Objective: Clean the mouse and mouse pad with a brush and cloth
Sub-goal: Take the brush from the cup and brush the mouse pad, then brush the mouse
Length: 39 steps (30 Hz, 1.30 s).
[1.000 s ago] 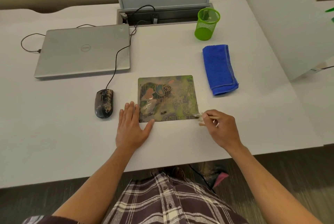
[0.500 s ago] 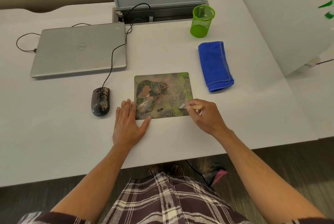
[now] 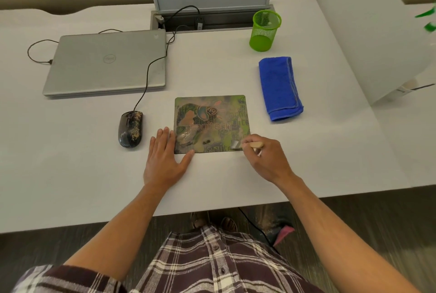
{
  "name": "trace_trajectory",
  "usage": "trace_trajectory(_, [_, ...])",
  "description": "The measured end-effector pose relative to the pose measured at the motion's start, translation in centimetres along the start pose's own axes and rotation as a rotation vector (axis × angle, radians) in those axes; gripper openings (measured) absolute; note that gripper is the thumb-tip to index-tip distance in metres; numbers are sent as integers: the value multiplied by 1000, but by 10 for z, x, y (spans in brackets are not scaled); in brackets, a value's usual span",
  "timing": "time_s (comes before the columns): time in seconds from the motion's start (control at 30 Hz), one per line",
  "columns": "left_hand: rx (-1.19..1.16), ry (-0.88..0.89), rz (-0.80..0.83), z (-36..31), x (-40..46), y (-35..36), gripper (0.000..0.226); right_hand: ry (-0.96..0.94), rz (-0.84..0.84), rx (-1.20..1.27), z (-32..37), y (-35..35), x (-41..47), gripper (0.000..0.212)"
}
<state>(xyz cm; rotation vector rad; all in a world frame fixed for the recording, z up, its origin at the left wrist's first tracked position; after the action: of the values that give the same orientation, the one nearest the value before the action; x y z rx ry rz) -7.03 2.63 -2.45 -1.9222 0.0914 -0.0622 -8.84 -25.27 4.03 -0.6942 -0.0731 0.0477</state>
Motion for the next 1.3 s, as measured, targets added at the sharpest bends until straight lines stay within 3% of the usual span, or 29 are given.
trace_trajectory(0.23, [-6,-13,-12,1,0,2,91,49,-108,-50,-20,-28,-12,13])
trace_trajectory(0.4, [-11,-13,2,2,-1,5,92,95,-168,108,-8,-23,-8,13])
trace_trajectory(0.67, [-179,38,42,1,-6,-2,91,34,-222,147,32,8,18,40])
trace_trajectory(0.93, [-215,281,-158,31,-15,-49,69,165,-274,292,70,58,56,44])
trace_trajectory(1.07, [-222,297,-253,72,0,-78,72,198,-280,320,90,86,74,42])
trace_trajectory(1.3, [-224,198,-9,139,31,-94,104,151,-202,232,126,130,101,41])
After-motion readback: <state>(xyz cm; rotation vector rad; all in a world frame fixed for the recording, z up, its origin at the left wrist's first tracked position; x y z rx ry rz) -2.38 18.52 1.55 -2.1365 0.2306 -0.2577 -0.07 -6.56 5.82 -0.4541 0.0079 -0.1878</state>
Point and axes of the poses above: each hand's wrist, its own x-axis towards the middle knuckle, its own y-axis out of the palm, z = x × y, the point moved 2 cm from there along x, towards the middle knuckle, and after that the axes turned 2 degrees about -x, right-handed, at the moved point
